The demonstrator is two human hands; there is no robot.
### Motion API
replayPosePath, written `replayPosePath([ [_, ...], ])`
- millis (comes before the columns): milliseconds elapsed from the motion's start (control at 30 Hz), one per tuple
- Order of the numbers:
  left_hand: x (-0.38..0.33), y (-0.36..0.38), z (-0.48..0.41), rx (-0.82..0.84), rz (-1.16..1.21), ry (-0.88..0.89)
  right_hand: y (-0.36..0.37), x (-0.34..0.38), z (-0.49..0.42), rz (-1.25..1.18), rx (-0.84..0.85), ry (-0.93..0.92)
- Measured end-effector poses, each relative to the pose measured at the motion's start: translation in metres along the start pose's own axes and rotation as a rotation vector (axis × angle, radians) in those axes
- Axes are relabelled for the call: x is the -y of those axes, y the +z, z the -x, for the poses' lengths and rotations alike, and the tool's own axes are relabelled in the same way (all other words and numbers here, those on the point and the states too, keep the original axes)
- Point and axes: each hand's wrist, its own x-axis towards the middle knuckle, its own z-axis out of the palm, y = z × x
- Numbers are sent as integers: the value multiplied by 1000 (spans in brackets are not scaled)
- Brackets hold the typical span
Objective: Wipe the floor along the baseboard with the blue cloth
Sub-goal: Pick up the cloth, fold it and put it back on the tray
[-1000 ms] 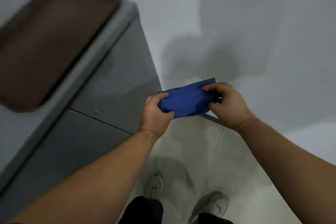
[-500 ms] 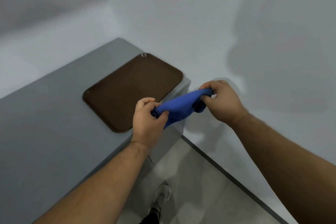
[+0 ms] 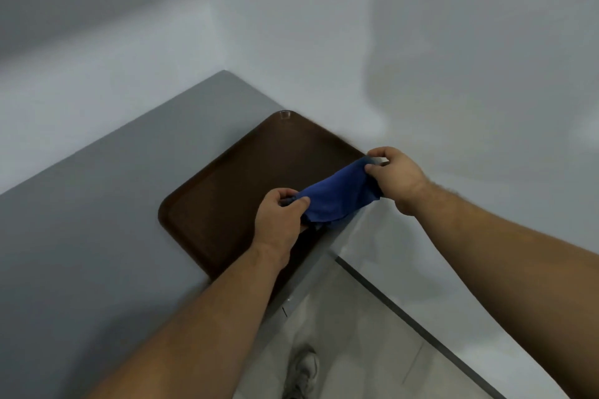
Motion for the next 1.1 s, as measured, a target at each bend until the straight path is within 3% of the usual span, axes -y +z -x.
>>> replayPosePath([
  [133,-1,3,-31,10,-31,-73,12,15,-32,144,172,-82],
  [333,8,-10,-45,25,-684,91,36,18,-53,362,14,-177],
  [400,9,-12,-41,0,-859,221,40,11,-51,373,-53,-217],
  [467,14,-13,-39,-34,-951,477,41,5,-48,407,-118,-291],
  [533,22,-12,-38,29,-1054,734,40,-5,-47,555,-118,-359],
  [600,30,-11,-38,116,-1172,838,38,-16,-44,704,-100,-352],
  [900,20,-7,-30,206,-1336,767,3,-50,20,650,50,-365],
  [1100,-17,15,2,292,-1774,660,-83,-54,79,597,-66,-250],
])
